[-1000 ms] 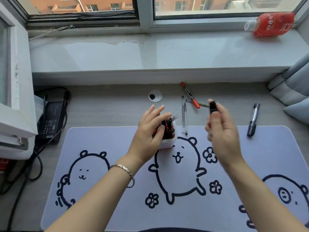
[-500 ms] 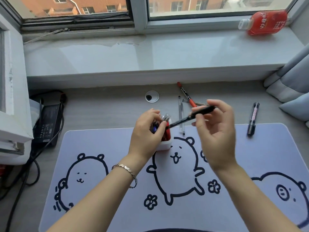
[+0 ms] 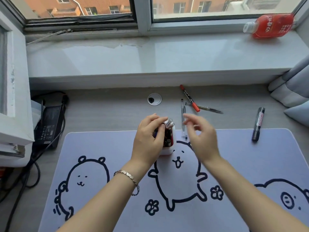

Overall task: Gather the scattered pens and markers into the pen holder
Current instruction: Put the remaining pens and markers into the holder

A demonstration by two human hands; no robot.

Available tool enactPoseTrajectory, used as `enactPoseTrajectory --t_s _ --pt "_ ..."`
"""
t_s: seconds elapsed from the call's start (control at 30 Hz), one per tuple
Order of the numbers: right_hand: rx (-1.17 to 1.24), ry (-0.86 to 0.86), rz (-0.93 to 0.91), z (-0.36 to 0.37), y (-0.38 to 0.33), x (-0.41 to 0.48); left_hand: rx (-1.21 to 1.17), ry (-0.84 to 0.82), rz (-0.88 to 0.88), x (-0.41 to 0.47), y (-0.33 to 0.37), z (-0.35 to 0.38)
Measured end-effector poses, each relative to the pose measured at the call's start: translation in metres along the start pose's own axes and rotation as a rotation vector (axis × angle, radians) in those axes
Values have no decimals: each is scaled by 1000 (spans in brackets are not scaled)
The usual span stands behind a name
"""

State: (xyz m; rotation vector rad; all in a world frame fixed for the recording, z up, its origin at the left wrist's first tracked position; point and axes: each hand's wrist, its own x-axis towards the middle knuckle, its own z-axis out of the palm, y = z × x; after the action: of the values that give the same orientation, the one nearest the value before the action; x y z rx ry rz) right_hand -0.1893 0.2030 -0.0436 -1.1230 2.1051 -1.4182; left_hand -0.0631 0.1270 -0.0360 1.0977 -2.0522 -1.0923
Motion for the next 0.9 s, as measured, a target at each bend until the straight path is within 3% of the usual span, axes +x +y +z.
enactPoseTrajectory --t_s 0.07,0.17,0.23,0.37,0.43,0.6,0.73,0.8,0.9 --pt "-182 -17 211 -7 16 28 -18 -14 -2 -1 0 -1" --pt "-585 -325 467 8 33 51 -30 -45 12 -2 -1 -3" --pt "-726 -383 469 27 40 57 -33 -48 21 -3 -2 -3" --pt "-830 -321 463 47 50 66 -29 -29 41 -3 -3 -1" --pt "-764 -344 463 45 55 67 -33 -27 46 -3 -4 -1" --pt "-324 -369 381 -1 36 50 -29 -36 47 -2 -3 -2" --pt "-36 -416 435 -54 3 19 -15 -30 59 -3 0 -3" --pt "-27 -446 444 -74 -10 6 -14 -31 54 -3 0 -3" --pt "-226 -464 361 -93 -26 -7 2 -43 44 -2 0 -3"
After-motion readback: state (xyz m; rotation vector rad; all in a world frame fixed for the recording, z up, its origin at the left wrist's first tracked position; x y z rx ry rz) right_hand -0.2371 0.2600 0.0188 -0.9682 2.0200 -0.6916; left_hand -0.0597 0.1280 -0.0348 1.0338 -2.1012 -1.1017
